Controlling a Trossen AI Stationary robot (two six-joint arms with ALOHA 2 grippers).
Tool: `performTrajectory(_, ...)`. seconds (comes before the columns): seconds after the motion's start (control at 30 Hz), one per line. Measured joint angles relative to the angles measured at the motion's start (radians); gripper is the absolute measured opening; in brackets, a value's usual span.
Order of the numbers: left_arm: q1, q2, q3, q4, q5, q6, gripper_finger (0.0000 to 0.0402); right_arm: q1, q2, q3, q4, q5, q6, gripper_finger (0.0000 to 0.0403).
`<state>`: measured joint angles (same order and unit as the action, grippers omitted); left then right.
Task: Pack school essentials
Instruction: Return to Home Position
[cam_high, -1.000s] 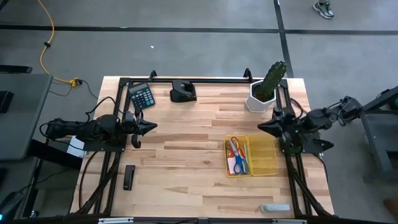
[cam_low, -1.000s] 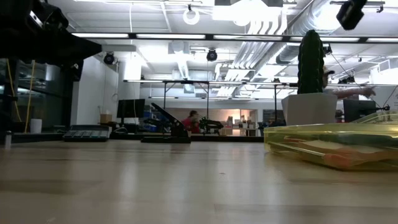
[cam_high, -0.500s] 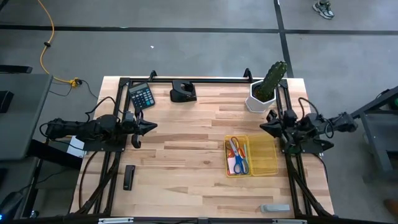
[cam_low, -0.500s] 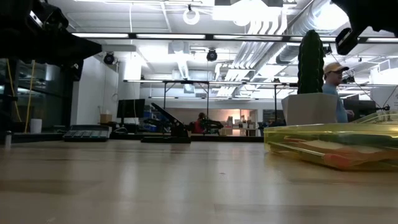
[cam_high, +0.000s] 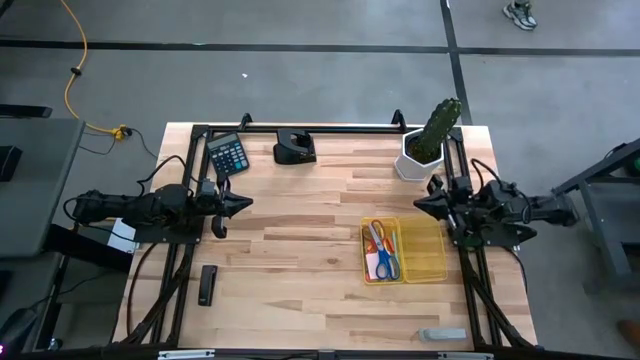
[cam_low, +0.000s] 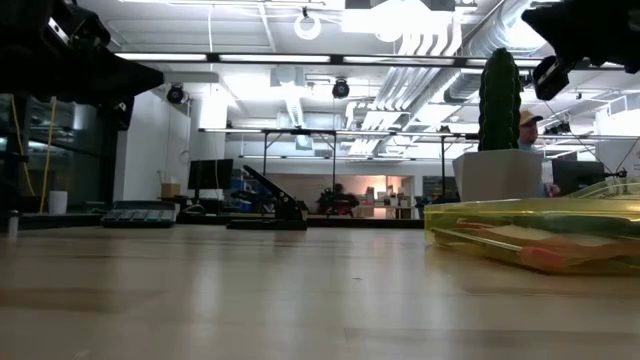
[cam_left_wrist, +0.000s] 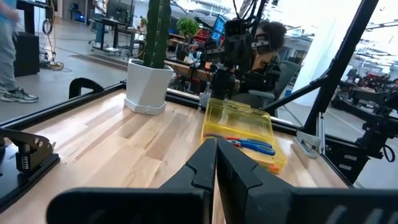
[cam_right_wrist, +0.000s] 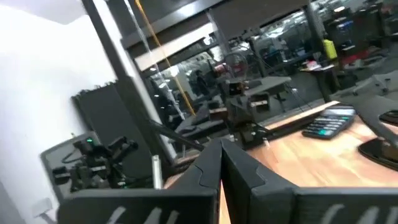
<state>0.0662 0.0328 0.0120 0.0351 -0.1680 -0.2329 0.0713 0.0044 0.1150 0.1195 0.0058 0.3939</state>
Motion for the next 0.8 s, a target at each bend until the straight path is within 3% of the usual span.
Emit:
performTrajectory(0.33, 0.000, 0.000, 0.000, 0.000, 0.000, 0.000, 0.0003, -0.053, -0.001, 0.000, -0.143, 0.030, -0.046, 0.0000)
performTrajectory(0.53, 0.000, 0.000, 0.000, 0.000, 0.000, 0.000, 0.0003, -0.051, -0.001, -0.003, -0.145, 0.031, -0.060, 0.0000)
performTrajectory(0.7, 0.000, 0.000, 0.000, 0.000, 0.001, 0.000, 0.0003, -0.051, -0.001, -0.105, -0.021, 0.019, -0.025, 0.0000)
performTrajectory(0.8, 0.000, 0.000, 0.000, 0.000, 0.001, 0.000, 0.0003, -0.051, -0.002, -0.103, -0.052, 0.015, -0.065, 0.0000)
